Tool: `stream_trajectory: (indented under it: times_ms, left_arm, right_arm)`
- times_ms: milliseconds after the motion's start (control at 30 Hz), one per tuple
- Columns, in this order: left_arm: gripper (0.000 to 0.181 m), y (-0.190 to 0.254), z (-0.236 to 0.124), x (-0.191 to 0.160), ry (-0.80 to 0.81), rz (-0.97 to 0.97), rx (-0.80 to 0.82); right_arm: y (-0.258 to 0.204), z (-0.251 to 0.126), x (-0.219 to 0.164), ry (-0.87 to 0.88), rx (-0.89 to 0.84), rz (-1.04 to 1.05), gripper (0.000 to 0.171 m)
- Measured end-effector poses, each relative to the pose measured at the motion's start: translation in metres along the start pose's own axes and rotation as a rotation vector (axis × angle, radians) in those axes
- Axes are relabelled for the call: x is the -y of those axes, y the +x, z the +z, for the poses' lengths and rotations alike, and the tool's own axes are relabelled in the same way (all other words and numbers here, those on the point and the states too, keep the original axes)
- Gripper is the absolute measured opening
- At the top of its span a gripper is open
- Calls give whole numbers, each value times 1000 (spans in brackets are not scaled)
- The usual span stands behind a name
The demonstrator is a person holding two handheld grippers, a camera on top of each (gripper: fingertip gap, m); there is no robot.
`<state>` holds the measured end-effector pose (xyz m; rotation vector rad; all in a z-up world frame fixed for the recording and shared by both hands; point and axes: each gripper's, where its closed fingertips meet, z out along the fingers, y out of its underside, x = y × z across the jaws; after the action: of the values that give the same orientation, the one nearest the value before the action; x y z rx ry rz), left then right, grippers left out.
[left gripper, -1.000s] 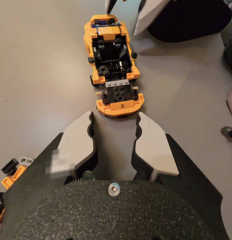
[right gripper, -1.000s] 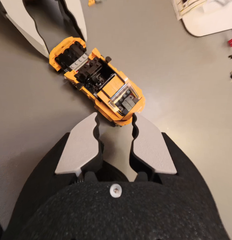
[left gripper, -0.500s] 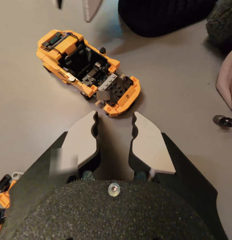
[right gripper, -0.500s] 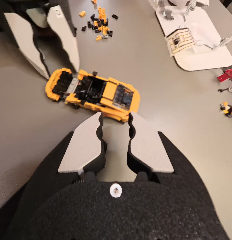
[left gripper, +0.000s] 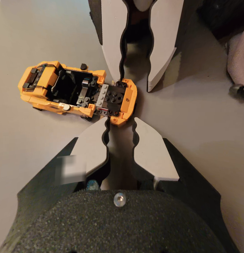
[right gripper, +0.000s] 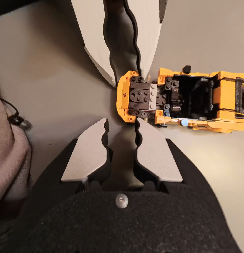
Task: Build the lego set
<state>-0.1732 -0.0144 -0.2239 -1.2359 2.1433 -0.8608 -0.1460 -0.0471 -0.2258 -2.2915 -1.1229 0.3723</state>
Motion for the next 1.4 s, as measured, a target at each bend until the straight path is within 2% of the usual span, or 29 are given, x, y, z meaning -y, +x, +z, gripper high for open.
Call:
stream_trajectory:
  times_ms: [200, 367, 967, 1167, 1233, 1333, 1400]
  left_arm:
    - [37, -4, 4, 2, 9, -30, -26]
    - [27, -9, 5, 1, 6, -71, -16]
    - [23, -10, 4, 2, 17, -81, -6]
    - [41, -9, 7, 3, 9, -87, -13]
    - [41, -9, 8, 4, 7, -107, -7]
    - [39, -10, 11, 6, -2, -133, 8]
    - [36, -12, 12, 7, -1, -145, 20]
  right_arm:
    - [10, -5, 2, 11, 18, 79, 34]
    - [17, -2, 0, 5, -1, 109, 20]
    - [18, -6, 0, 14, -9, 100, 19]
    - [25, -15, -4, -2, -108, 116, 41]
    - [32, -15, -8, -22, -161, 130, 51]
    - [28, -6, -11, -54, -138, 204, 66]
    - [31, -4, -8, -35, -155, 235, 64]
